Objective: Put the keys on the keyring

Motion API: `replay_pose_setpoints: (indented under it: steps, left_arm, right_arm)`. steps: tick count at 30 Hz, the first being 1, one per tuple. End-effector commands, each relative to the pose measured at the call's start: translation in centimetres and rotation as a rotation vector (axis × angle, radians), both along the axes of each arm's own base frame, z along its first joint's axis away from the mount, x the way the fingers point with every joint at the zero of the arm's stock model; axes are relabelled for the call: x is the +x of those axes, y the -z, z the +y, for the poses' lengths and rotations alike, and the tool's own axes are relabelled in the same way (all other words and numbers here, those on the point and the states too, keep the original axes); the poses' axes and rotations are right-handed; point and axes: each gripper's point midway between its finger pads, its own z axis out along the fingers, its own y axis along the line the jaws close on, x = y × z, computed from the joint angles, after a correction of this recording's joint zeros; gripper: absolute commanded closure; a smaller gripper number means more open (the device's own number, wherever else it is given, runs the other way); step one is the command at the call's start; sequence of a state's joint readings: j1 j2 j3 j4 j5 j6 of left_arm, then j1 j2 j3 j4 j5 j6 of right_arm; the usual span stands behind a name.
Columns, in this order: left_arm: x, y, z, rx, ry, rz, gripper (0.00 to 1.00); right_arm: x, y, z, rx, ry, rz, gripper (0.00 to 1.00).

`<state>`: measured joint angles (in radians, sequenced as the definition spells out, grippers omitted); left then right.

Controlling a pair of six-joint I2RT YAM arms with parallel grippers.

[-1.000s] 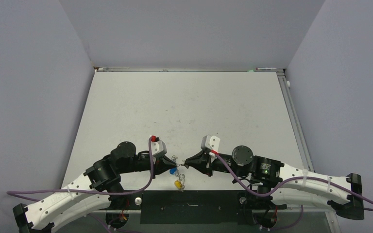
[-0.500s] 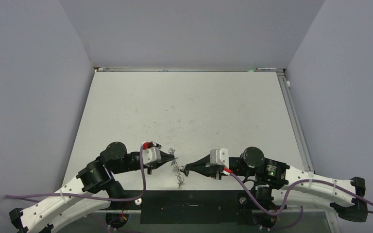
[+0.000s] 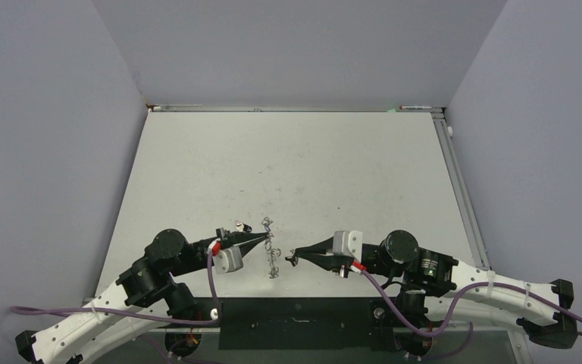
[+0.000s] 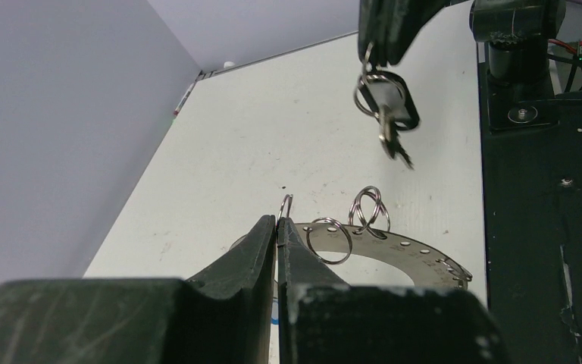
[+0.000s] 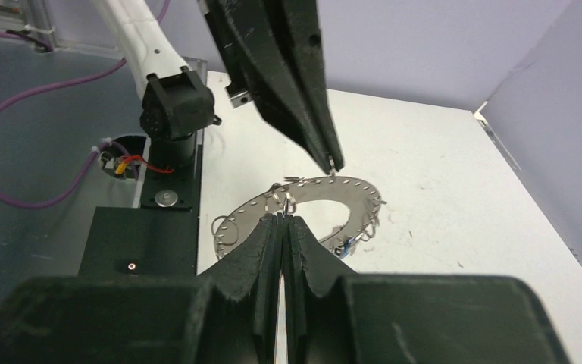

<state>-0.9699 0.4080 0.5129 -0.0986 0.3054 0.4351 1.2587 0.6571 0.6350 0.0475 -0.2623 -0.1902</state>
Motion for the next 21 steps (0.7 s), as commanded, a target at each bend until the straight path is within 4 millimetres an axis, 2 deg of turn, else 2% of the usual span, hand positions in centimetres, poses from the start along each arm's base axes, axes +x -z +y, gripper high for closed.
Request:
replay_pose_setpoints:
  steps: [1,10,15,21]
  left_arm:
    - [-0.5,-3.3,0.1,-0.142,0.015,-0.086,1.0]
    - [-0.7,-2.6,-0.5,-0.15,0.037,-0.028,1.0]
    - [-1.1,-2.5,-0.7,-0.168,0.062,0.001,1.0]
    - [-1.3,-2.4,-1.0,-0.183,0.075,0.026,1.0]
  right_arm:
    - [1.4,-2.6,-0.8,0.069,0.099,0.017,0.95]
    - [1.6,-0.7,0.9,0.0,0.081,0.02,0.95]
    - [2.5,0.1,1.1,-0.004,0.114,-0.005,0.95]
    - [1.9,0.4,2.1,-0.013,0.066,0.004,0.95]
